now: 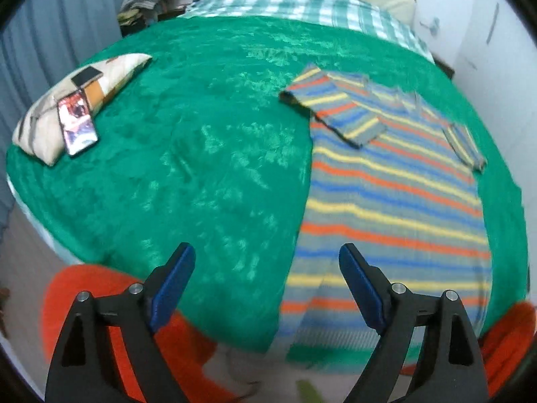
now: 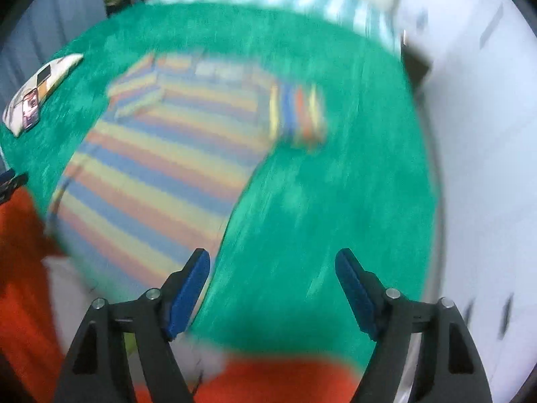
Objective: Fold small clothes
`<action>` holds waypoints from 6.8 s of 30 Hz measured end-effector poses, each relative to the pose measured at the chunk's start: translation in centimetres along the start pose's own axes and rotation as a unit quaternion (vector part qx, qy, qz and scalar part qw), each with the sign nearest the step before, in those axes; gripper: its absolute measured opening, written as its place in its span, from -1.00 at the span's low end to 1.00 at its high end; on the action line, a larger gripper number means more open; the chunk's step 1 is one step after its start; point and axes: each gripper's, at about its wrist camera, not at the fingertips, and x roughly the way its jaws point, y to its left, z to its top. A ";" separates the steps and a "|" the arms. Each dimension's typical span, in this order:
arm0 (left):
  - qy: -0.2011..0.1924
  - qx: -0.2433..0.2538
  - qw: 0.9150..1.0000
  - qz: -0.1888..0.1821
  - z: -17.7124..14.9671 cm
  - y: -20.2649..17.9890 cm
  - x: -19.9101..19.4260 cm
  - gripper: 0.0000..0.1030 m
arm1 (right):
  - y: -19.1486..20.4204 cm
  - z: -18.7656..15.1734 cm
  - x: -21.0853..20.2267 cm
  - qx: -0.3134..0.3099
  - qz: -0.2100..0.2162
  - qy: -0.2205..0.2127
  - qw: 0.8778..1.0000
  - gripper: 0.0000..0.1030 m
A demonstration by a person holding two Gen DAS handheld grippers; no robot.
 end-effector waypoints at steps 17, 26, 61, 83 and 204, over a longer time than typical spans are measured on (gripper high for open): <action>0.044 -0.021 0.999 -0.003 -1.6 0.2 3.9 0.72 | -5.8 11.9 20.5 0.032 0.025 -0.013 0.999 -0.88; 0.048 -0.019 0.999 -0.005 -1.8 -0.4 4.3 0.72 | -26.1 -0.3 16.5 0.399 0.061 -0.043 0.914 -0.87; 0.059 -0.009 0.998 0.004 -2.4 -0.3 4.7 0.72 | -29.5 -8.2 15.0 0.437 0.036 -0.042 0.898 -0.66; 0.030 0.049 0.998 0.002 -3.2 -2.3 3.2 0.72 | -0.1 -9.5 6.9 0.192 0.093 -0.106 0.971 0.11; 0.073 0.041 0.996 -0.029 1.1 -2.6 9.8 0.99 | 5.7 -6.9 7.9 0.097 0.058 -0.122 0.986 0.74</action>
